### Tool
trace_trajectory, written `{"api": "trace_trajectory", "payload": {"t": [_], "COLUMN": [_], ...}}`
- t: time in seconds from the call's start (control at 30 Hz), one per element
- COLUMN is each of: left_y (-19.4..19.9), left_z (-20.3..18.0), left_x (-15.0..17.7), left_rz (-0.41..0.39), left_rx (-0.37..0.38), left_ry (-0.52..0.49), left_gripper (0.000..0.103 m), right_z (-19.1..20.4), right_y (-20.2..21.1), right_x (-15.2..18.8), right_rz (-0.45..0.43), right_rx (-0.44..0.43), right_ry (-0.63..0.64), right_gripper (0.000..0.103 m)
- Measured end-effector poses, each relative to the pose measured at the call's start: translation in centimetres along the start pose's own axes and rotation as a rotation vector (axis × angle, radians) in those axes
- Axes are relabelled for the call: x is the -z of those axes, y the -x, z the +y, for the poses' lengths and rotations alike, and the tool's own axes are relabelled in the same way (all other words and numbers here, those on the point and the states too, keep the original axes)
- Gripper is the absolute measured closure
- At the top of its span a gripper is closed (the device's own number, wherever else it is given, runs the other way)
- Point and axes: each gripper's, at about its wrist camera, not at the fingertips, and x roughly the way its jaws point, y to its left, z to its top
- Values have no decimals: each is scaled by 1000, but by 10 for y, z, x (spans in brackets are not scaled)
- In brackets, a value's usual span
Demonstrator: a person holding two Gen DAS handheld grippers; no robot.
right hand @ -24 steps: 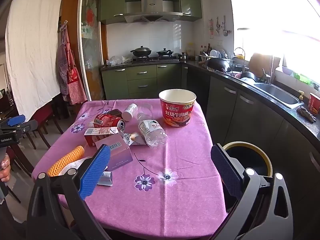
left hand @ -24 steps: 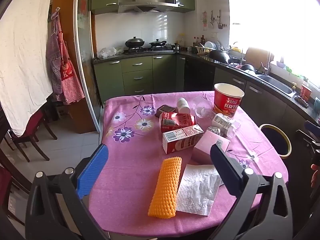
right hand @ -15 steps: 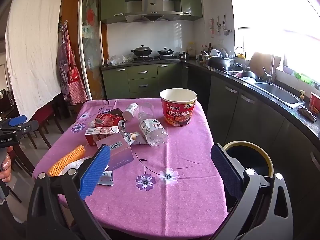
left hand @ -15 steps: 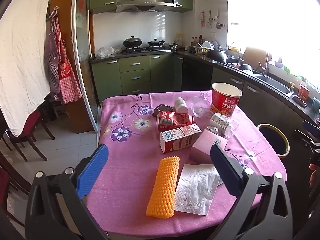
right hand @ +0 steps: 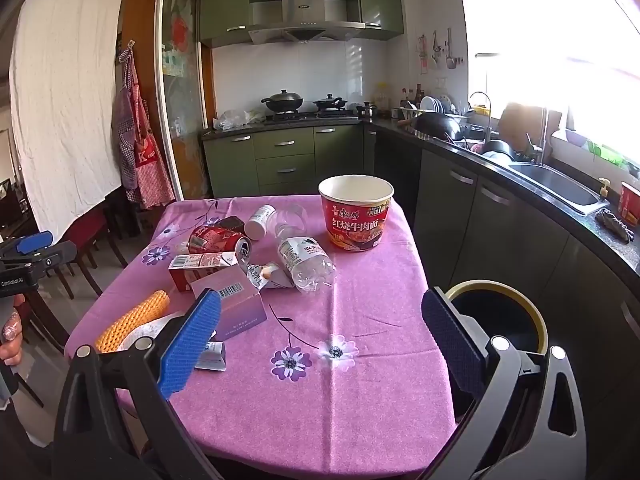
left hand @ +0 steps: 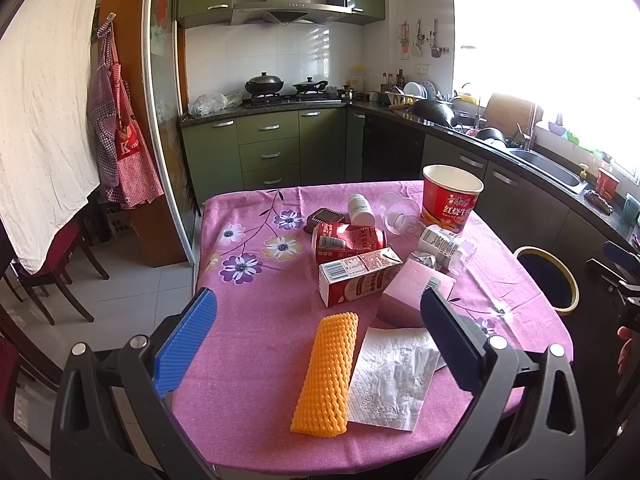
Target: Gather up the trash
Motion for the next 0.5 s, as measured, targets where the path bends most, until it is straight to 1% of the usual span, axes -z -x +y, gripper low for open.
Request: {"api": "trace_trajectory", "payload": {"t": [0.5], "left_y": [-4], "left_z": [-3], "left_x": [3], "left_rz": [1], "left_rx": [5], "left_ry": [-6], "left_gripper": [6], "right_z": [0], "right_y": [-2], "right_x": [2], "right_rz": [3], "right_rx": [-4], "right_ry": [-4], "right_gripper": [4]}}
